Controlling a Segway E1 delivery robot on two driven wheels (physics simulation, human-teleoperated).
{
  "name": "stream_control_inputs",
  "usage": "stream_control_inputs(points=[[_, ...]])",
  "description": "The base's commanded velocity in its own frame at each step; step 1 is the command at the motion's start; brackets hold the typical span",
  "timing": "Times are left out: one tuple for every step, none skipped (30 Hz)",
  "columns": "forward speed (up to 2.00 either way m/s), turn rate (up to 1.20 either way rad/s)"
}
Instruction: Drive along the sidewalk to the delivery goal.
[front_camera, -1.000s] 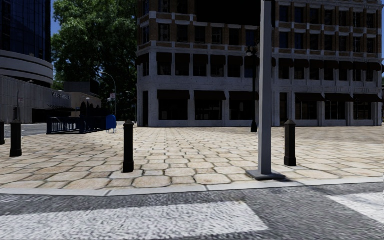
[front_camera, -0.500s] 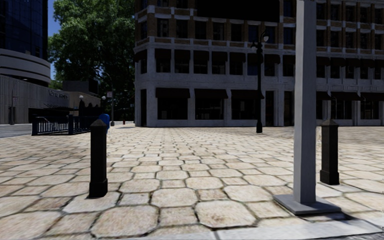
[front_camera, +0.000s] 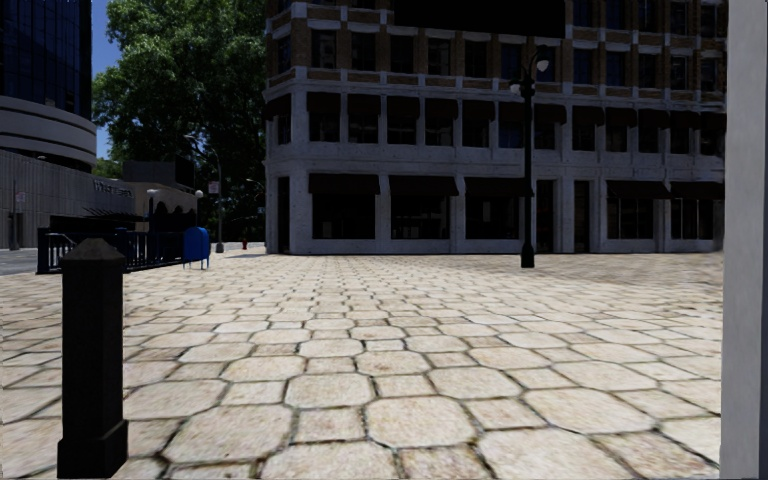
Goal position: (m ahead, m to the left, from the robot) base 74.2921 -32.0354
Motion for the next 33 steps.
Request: stream_control_inputs(points=[[1.41, 0.0], [1.41, 0.0], [1.41, 0.0], [1.41, 0.0], [1.41, 0.0], [1.41, 0.0], [1.41, 0.0], [1.41, 0.0], [1.41, 0.0], [1.41, 0.0], [1.41, 0.0], [1.41, 0.0], [1.41, 0.0], [1.41, 0.0], [1.41, 0.0], [1.41, 0.0], [1.41, 0.0], [1.41, 0.0], [1.41, 0.0], [1.41, 0.0], [1.41, 0.0], [1.41, 0.0], [1.41, 0.0], [1.41, 0.0], [1.41, 0.0], [1.41, 0.0], [1.41, 0.0], [1.41, 0.0], [1.41, 0.0], [1.41, 0.0], [1.41, 0.0], [1.41, 0.0], [1.41, 0.0]])
